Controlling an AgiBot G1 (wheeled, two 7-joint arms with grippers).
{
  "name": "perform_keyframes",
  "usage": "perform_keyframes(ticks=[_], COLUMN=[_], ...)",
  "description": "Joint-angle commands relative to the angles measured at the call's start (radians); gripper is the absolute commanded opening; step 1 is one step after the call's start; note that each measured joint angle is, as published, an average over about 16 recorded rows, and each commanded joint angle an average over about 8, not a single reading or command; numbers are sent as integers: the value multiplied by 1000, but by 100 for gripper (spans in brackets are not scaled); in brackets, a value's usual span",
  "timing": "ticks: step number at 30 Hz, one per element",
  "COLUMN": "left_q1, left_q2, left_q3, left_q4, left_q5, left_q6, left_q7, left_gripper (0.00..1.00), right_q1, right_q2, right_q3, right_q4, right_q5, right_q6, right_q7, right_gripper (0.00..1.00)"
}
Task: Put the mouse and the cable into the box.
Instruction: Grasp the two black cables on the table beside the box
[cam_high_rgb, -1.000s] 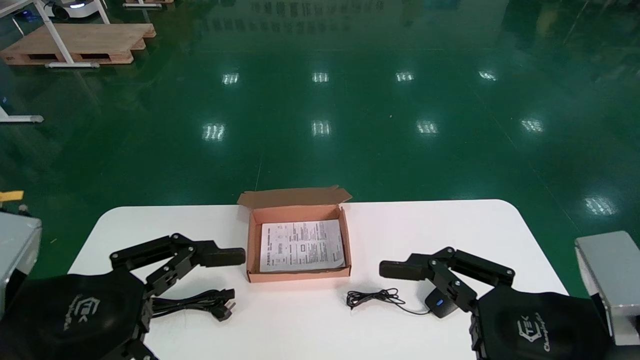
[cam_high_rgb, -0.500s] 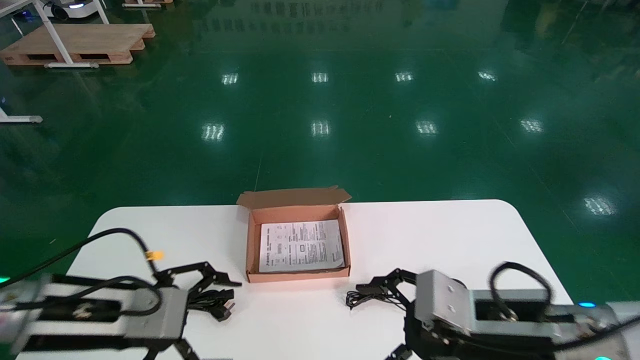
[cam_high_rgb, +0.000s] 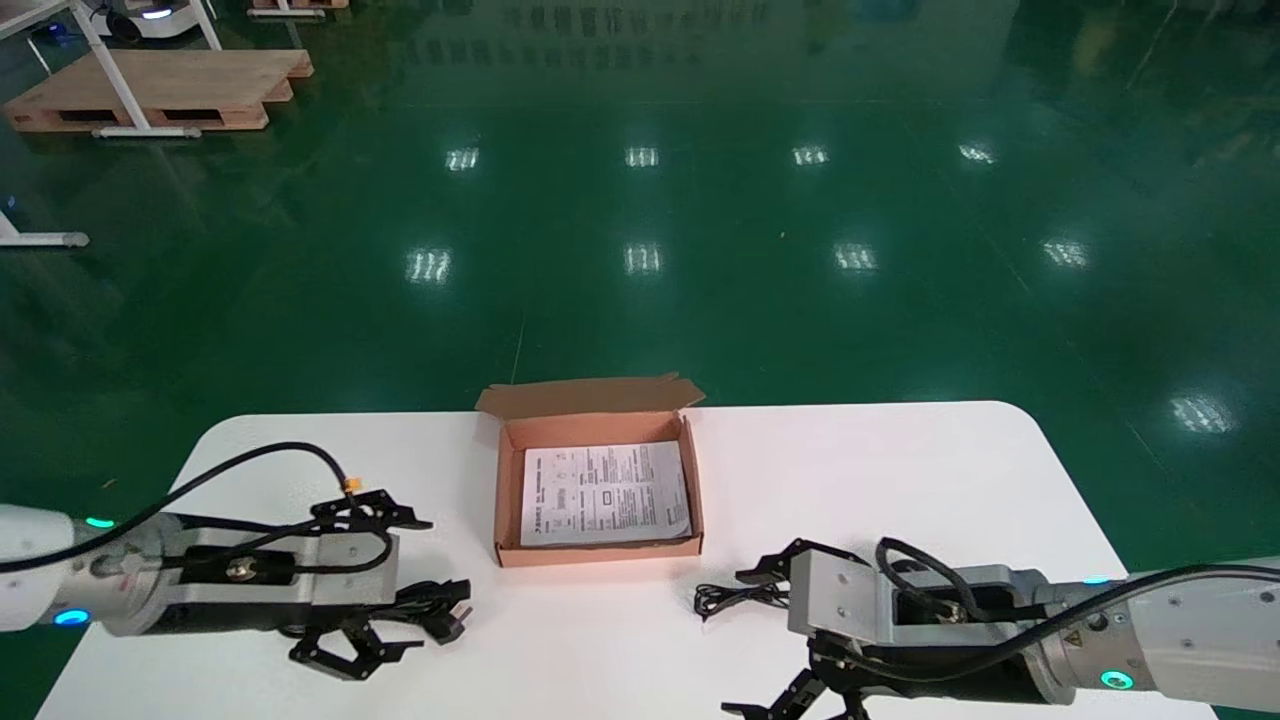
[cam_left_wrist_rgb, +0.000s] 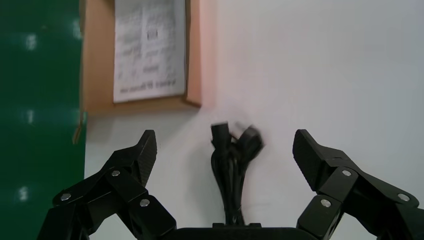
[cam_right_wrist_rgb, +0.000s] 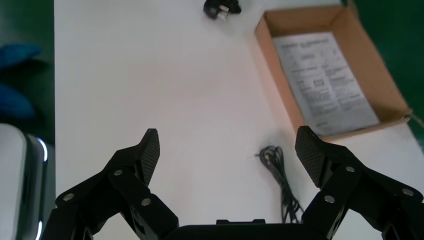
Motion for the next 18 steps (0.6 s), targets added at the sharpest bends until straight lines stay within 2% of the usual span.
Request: perform_keyframes(ticks=[1, 9, 18], left_q1=[5, 31, -7], left_q2=[3, 102, 157], left_q3=[9, 72, 90], left_q4=[-5, 120, 258], left_q5=[25, 255, 302], left_q6=[-11, -171, -203], left_q7=[5, -25, -4], left_gripper=[100, 100, 100], right_q1=[-11, -42, -63], right_q2=[6, 14, 13], right_q3=[0, -11, -23], right_q4=[6, 71, 100], right_q5=[10, -42, -78], right_q6=[-9, 45, 72], right_q7=[5, 70, 94], right_gripper=[100, 100, 100])
